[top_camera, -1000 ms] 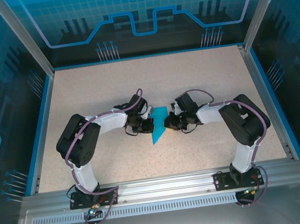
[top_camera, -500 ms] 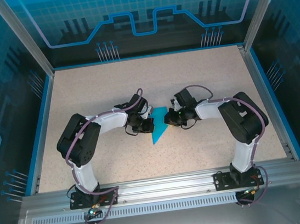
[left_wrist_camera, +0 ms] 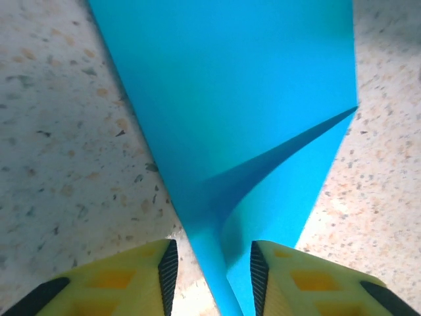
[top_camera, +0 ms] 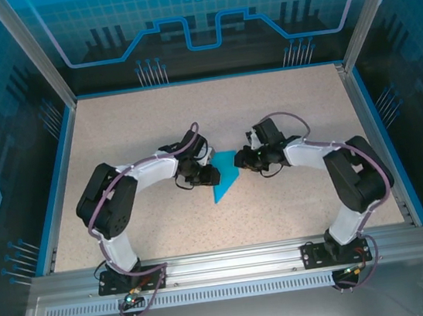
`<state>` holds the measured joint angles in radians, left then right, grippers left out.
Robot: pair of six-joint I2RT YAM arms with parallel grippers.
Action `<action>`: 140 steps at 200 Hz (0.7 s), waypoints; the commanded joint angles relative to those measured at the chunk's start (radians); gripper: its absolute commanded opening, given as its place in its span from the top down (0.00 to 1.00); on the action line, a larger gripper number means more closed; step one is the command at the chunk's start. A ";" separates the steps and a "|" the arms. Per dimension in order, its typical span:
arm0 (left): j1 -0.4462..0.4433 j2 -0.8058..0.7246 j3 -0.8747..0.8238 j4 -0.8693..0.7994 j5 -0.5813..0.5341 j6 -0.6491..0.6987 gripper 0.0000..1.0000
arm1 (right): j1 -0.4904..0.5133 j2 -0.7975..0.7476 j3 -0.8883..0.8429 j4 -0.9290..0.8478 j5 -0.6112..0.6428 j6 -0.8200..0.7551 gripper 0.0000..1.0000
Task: Fold a paper plane with a square sheet of paper (pick it up from the middle)
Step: Third fold the triangle at the center of the table, then fourth fold the wing at the center of the table.
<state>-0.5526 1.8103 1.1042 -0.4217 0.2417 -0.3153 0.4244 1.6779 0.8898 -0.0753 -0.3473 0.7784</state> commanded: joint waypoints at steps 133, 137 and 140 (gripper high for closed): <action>-0.031 0.016 0.065 -0.002 0.020 -0.129 0.87 | -0.015 0.059 -0.073 0.083 -0.117 0.038 0.57; -0.032 0.022 0.068 -0.005 0.013 -0.128 0.87 | -0.012 0.062 -0.072 0.084 -0.120 0.038 0.57; -0.032 0.026 0.068 -0.007 0.009 -0.128 0.87 | -0.011 0.064 -0.072 0.083 -0.122 0.038 0.57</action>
<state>-0.5846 1.8072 1.1397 -0.3992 0.2958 -0.4252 0.3988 1.7138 0.7914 -0.0063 -0.4339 0.8082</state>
